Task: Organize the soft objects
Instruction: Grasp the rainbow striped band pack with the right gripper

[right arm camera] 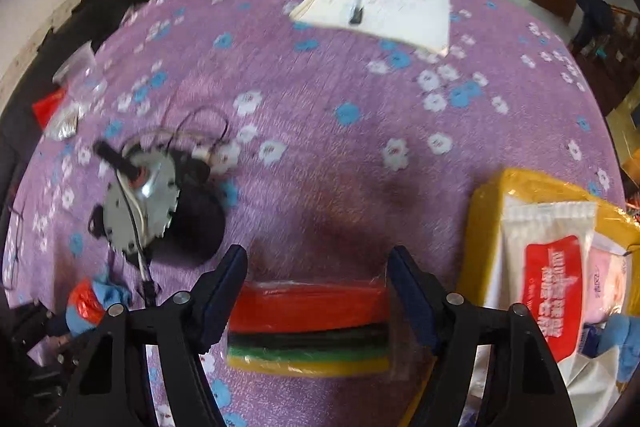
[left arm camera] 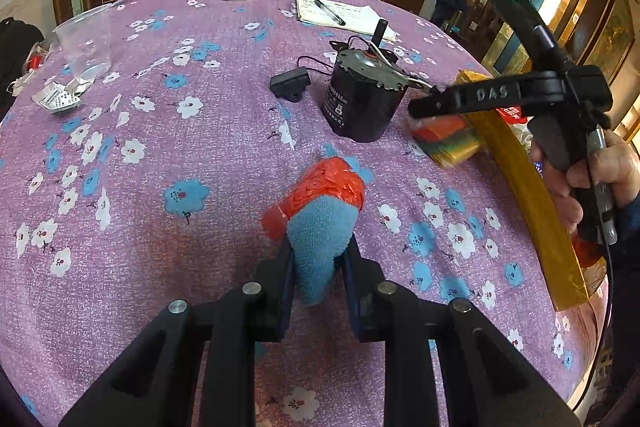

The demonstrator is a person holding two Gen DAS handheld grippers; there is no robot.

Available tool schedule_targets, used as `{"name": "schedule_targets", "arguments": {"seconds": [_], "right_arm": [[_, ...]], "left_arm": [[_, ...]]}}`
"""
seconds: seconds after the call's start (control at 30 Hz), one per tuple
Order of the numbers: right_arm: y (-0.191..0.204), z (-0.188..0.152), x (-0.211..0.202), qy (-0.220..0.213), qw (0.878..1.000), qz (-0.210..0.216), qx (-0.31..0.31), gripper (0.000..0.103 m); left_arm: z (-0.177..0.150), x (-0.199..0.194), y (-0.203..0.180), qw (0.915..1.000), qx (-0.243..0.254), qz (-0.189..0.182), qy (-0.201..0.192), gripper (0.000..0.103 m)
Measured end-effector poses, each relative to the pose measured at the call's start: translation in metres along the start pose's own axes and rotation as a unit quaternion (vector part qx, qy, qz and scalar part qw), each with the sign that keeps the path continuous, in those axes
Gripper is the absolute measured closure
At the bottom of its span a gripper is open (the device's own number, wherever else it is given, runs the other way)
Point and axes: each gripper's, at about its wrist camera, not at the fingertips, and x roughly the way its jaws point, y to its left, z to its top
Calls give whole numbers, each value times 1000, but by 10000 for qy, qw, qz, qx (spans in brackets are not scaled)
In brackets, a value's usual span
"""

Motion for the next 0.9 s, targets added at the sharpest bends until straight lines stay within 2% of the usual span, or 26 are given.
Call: {"name": "schedule_targets", "arguments": {"seconds": [0.1, 0.2, 0.27, 0.4, 0.47, 0.53, 0.6, 0.67, 0.7, 0.73, 0.9], "right_arm": [[5, -16, -7, 69, 10000, 25, -29, 26], [16, -42, -19, 255, 9992, 318, 16, 26], [29, -67, -30, 402, 9972, 624, 25, 20], [46, -104, -55, 406, 9899, 1354, -122, 19], [48, -113, -66, 239, 9907, 1307, -300, 19], [52, -120, -71, 209, 9885, 1277, -784, 19], [63, -127, -76, 131, 9800, 1281, -1518, 19], [75, -137, -80, 139, 9648, 1239, -2316, 19], [82, -142, -80, 150, 9588, 1080, -2622, 19], [85, -143, -80, 118, 9567, 914, -2762, 19], [91, -138, -66, 320, 9423, 667, -3266, 19]], "left_arm": [[0, -1, 0, 10000, 8, 3, -15, 82], [0, -1, 0, 10000, 10, 5, -33, 82], [-1, -2, -1, 10000, 21, 13, -49, 82], [-2, -4, -1, 10000, 24, 21, -74, 82], [-2, -5, -1, 10000, 31, 24, -82, 82], [-2, -5, -1, 9999, 28, 34, -100, 82], [-1, -7, -1, 9999, 28, 35, -128, 82], [-1, -8, -1, 9999, 36, 37, -158, 82], [0, -7, -1, 9999, 39, 37, -158, 82], [0, -7, -1, 9999, 36, 36, -152, 82], [-1, -8, -1, 9999, 36, 24, -133, 82]]}}
